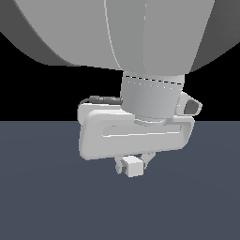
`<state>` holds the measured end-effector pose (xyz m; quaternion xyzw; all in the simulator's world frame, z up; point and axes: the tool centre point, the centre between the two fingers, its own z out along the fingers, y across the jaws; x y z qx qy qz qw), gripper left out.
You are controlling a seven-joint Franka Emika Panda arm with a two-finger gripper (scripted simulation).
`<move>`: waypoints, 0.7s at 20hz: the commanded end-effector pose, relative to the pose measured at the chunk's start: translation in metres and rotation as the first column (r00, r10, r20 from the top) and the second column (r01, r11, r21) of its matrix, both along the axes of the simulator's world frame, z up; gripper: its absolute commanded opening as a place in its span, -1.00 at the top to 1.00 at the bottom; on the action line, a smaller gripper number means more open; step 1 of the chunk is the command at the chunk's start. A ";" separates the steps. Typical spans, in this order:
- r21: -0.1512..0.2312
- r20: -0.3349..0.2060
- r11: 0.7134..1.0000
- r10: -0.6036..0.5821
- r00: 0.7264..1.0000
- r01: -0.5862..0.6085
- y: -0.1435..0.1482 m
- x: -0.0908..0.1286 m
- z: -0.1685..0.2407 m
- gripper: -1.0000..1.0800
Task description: Plug the charger into the wall socket.
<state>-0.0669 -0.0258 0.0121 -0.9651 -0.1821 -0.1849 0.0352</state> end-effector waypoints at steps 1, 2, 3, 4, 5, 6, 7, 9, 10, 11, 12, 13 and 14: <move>0.000 0.001 1.000 -0.003 1.000 0.003 -0.001 0.000 0.000 1.00; 0.000 0.001 1.000 -0.006 1.000 0.006 0.000 0.001 0.001 1.00; 0.000 0.001 1.000 -0.009 1.000 0.009 0.001 0.001 0.002 1.00; 0.000 0.001 1.000 -0.013 1.000 0.013 0.002 0.001 0.002 1.00; 0.000 0.001 1.000 -0.018 1.000 0.018 0.003 0.002 0.003 1.00; 0.000 0.001 1.000 -0.024 1.000 0.024 0.005 0.002 0.005 1.00; 0.000 0.002 1.000 -0.031 1.000 0.031 0.006 0.003 0.006 1.00; 0.001 0.002 0.999 -0.047 0.999 0.047 0.010 0.004 0.009 1.00; 0.001 0.003 0.998 -0.056 0.998 0.056 0.013 0.005 0.011 1.00; 0.001 0.003 0.998 -0.065 0.998 0.065 0.015 0.006 0.013 1.00; 0.002 0.003 0.997 -0.076 0.997 0.076 0.017 0.007 0.015 1.00; 0.002 0.004 0.996 -0.086 0.996 0.086 0.020 0.008 0.017 1.00; 0.002 0.004 0.995 -0.098 0.995 0.098 0.023 0.009 0.019 1.00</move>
